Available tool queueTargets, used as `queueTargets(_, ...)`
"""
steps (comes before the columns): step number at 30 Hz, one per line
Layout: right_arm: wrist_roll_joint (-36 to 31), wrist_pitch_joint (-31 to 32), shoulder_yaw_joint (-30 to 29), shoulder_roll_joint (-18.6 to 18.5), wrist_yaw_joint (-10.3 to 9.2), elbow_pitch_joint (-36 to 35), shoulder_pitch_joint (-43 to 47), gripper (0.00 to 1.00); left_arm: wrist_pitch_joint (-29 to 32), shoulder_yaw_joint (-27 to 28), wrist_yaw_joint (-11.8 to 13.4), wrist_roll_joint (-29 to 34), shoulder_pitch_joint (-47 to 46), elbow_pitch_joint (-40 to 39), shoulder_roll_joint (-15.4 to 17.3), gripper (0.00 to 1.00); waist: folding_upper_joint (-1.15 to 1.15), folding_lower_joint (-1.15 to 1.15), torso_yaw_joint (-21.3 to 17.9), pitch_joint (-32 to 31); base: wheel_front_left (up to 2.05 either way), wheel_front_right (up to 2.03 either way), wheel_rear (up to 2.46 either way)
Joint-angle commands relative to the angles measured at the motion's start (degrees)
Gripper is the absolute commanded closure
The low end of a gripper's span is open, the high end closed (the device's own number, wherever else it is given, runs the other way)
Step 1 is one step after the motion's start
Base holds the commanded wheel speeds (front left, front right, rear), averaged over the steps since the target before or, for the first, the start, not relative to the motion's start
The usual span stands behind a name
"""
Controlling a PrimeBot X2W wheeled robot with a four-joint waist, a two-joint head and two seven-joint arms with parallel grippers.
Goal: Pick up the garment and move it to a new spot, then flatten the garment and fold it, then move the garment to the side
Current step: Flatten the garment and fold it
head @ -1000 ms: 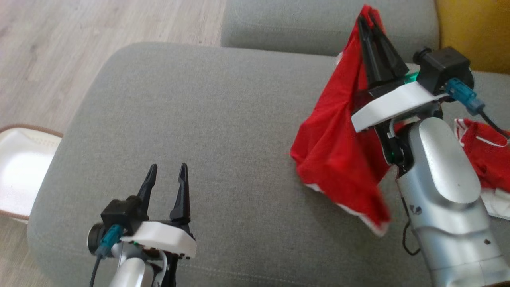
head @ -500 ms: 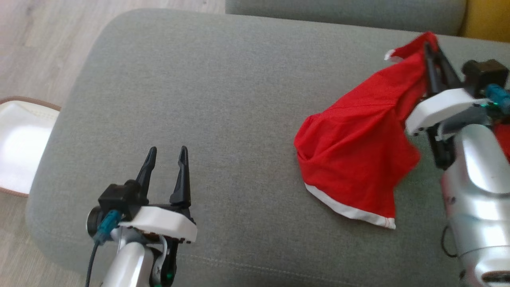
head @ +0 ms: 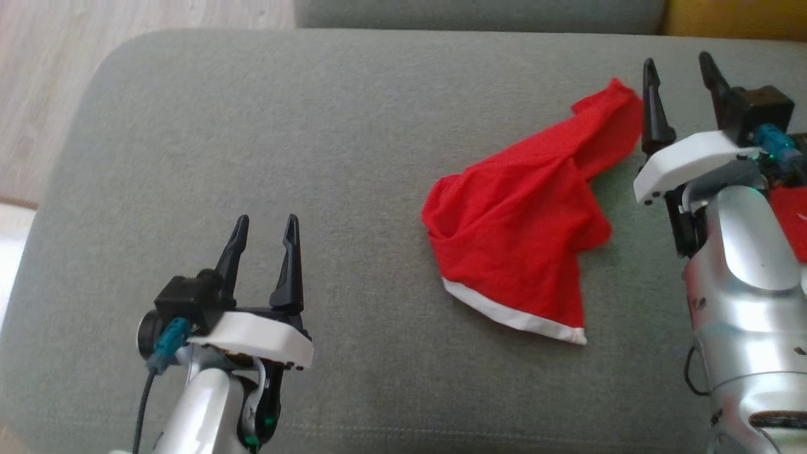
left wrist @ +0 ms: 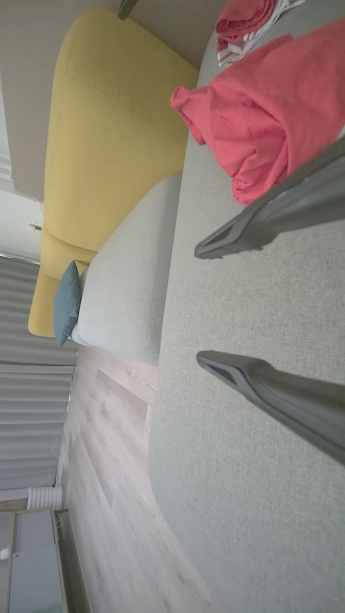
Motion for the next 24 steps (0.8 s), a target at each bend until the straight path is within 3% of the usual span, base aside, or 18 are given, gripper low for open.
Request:
queueTargets(1,0.98,-0.86,1.76,0.68,0.11,-3.09,-1.68,0.0,-0.45,2.35,0.06,0.15,-2.14,-2.34,0.35,0.0,0.0,0.0,-1.52,-1.51,0.0,0.0,0.0)
queueTargets(8,6.05,0.94,3.8,1.07,0.11,-12.61,5.58,0.0,-0.45,2.76,0.77,-0.33,-0.47,-3.33,0.35,0.0,0.0,0.0,-4.42,-5.13,0.0,0.0,0.0)
queueTargets(17,13.89,4.06,4.25,1.92,0.11,-31.04,23.62,0.0,-0.45,2.76,1.27,-0.42,1.18,-4.2,0.35,0.0,0.0,0.0,-7.21,-6.89,0.0,0.0,0.0)
queueTargets(24,18.14,5.11,6.46,1.95,0.11,-37.99,34.35,0.0,-0.45,2.32,0.39,0.45,1.01,-3.53,0.35,0.0,0.0,0.0,-8.19,-6.43,0.0,0.0,0.0)
